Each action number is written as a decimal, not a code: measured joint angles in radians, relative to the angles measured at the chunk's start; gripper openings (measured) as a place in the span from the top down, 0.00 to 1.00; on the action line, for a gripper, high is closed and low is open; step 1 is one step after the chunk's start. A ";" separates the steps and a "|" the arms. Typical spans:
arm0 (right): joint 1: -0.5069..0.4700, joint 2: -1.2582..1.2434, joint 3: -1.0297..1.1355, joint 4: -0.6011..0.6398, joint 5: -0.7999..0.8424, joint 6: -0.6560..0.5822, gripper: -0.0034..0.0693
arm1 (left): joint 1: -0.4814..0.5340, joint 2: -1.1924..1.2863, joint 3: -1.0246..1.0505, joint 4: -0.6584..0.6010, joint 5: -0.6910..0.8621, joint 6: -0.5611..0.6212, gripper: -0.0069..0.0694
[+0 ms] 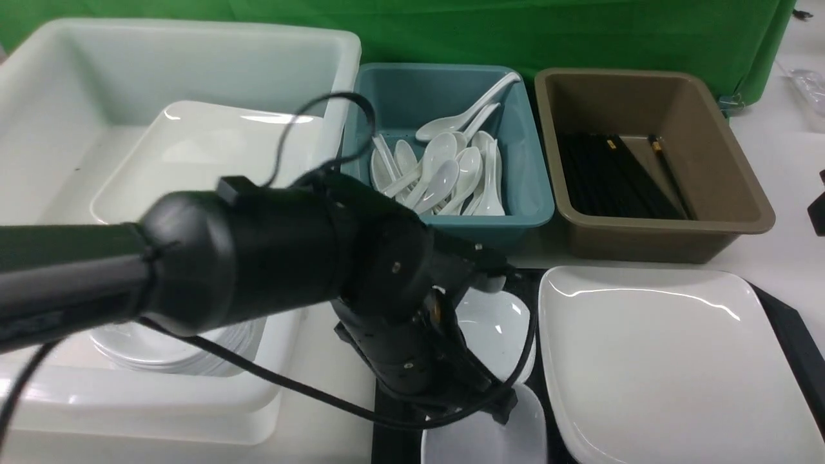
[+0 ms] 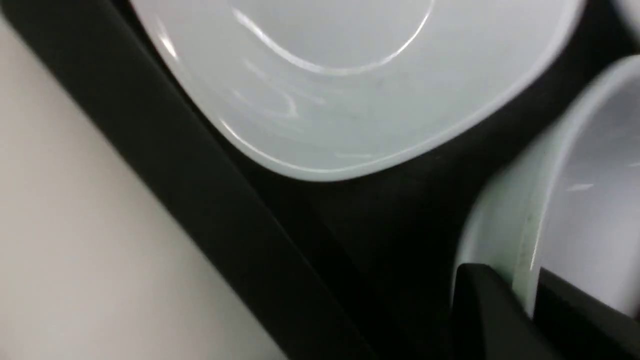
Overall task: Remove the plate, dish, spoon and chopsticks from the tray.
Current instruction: Use the left arm to grab a small plate from the dinner plate, then use the left arm to put the small plate into the large storage box on the left
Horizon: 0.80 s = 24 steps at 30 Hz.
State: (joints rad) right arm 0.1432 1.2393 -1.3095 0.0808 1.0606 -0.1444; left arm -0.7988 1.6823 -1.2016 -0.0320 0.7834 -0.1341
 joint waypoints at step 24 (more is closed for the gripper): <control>0.000 0.000 0.000 0.002 -0.010 0.000 0.62 | 0.900 -0.556 0.247 -0.100 -0.041 -0.054 0.88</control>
State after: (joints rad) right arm 0.1432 1.2393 -1.3095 0.0826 1.0503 -0.1444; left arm 0.1013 1.1261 -0.9549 -0.1319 0.7423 -0.1886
